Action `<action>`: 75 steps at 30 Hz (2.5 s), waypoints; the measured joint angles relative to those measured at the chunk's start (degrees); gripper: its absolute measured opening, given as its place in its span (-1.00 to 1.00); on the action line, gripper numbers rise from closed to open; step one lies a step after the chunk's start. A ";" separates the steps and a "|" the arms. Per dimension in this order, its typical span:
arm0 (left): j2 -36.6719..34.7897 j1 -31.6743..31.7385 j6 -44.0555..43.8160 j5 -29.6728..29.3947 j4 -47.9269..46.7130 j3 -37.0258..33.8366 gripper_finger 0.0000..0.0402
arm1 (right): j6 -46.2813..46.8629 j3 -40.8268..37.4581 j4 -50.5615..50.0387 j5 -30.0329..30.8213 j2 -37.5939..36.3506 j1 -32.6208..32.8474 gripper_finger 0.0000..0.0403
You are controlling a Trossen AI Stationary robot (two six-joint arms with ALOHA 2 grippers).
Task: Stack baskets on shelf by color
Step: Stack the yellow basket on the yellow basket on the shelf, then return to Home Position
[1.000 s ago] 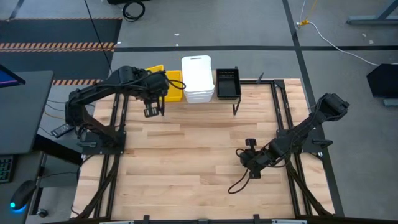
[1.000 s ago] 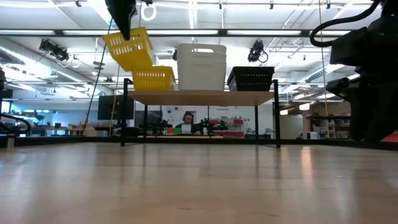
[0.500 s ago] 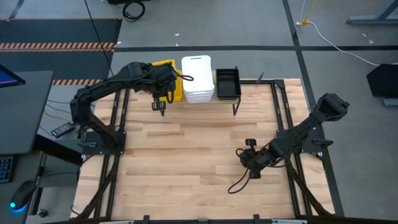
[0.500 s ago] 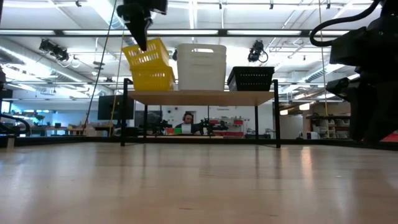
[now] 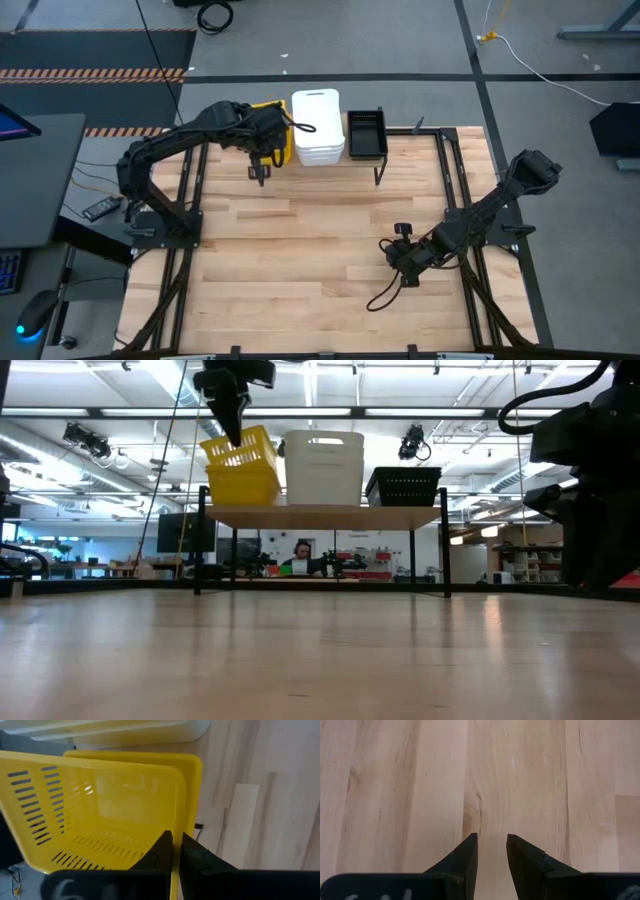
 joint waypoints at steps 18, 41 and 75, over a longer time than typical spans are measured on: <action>0.99 -1.25 -4.52 -1.27 0.02 0.05 -0.62 | 0.46 -0.02 0.17 -0.01 0.00 0.00 -0.46; -14.09 -16.23 -12.46 -1.39 38.98 -14.10 -0.79 | -9.63 0.48 1.73 18.02 -20.82 -4.62 -0.51; -78.75 -33.84 -19.56 -5.55 86.17 -95.35 -0.95 | -19.26 -27.58 12.67 9.02 -73.56 -16.73 -0.96</action>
